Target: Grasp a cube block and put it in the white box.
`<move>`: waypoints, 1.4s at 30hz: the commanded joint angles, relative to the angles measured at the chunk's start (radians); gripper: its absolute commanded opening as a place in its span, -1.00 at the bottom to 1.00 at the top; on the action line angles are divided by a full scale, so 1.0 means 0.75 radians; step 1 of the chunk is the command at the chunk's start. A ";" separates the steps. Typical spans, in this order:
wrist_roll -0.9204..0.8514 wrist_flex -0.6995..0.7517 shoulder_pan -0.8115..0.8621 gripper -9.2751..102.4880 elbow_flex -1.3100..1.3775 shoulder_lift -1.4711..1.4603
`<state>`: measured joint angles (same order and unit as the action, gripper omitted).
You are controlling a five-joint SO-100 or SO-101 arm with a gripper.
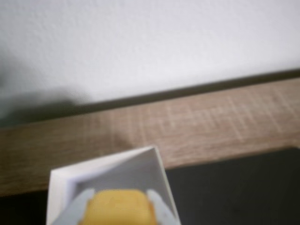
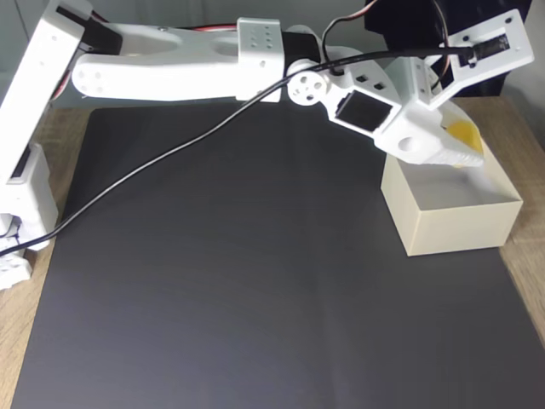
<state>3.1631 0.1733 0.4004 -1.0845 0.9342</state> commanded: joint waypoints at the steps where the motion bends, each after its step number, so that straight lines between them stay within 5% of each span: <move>1: 0.006 -0.014 -0.018 -0.84 0.090 0.010; 6: 0.002 -0.014 -0.043 -0.83 0.110 -0.008; 13: -0.004 0.002 -0.055 -0.41 0.112 -0.014; 18: -0.002 0.010 -0.055 -0.31 0.127 -0.022; 23: 0.000 0.041 -0.057 -0.39 0.131 -0.012; 29: -0.004 0.192 -0.088 -0.81 0.112 0.076; 34: -0.010 0.356 -0.135 -0.84 0.094 0.174; 42: -0.033 0.331 -0.217 -0.84 -0.391 0.591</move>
<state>3.1477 0.4372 0.2592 -1.2671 1.2057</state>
